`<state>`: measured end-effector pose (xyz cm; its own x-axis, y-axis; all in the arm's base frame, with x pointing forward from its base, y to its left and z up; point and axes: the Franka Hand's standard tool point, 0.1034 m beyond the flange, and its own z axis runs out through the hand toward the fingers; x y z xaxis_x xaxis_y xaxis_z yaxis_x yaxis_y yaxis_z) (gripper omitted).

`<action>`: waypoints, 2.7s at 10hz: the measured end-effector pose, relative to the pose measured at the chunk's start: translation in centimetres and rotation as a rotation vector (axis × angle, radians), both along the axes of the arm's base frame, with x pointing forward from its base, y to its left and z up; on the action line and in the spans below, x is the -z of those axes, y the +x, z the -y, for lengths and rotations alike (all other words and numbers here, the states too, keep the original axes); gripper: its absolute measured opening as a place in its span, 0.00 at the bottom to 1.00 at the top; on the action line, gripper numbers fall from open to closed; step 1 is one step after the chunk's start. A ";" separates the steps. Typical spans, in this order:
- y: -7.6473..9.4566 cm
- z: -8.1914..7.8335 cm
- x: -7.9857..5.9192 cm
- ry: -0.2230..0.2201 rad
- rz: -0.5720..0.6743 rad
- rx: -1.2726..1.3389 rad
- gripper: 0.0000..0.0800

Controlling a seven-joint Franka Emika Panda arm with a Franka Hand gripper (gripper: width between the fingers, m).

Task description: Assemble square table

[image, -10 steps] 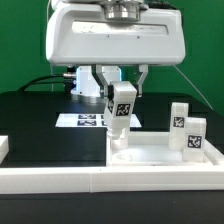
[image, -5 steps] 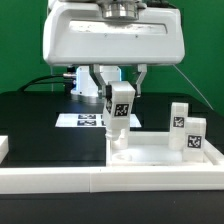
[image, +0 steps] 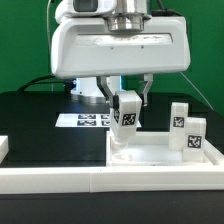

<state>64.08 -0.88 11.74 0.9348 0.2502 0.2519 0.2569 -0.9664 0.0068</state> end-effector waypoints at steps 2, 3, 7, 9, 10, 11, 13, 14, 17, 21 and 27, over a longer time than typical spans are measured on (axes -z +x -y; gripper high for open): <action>0.3 0.7 -0.1 -0.022 0.053 -0.003 0.36; 0.4 1.7 -0.2 -0.057 0.141 -0.012 0.36; -0.9 0.9 0.3 -0.024 0.112 0.017 0.36; -0.8 0.6 0.4 -0.017 0.108 0.032 0.36; -0.8 0.7 0.5 -0.017 0.108 0.033 0.36; -0.9 0.7 0.5 -0.017 0.107 0.033 0.36; -1.4 0.8 1.0 -0.005 0.079 0.041 0.36; -1.6 0.5 1.2 0.010 0.066 0.048 0.36; -1.7 -0.5 1.4 0.033 0.054 0.049 0.36; -1.7 -0.3 1.5 0.029 0.068 0.064 0.36; -1.6 0.1 1.4 0.012 0.123 0.080 0.36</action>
Offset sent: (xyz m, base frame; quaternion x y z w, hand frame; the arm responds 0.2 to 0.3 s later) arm -0.0139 0.0076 0.0034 0.0250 0.2003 0.0285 0.9790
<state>62.51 -1.00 10.32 0.9135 0.1726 0.3684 0.1770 -0.9840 0.0221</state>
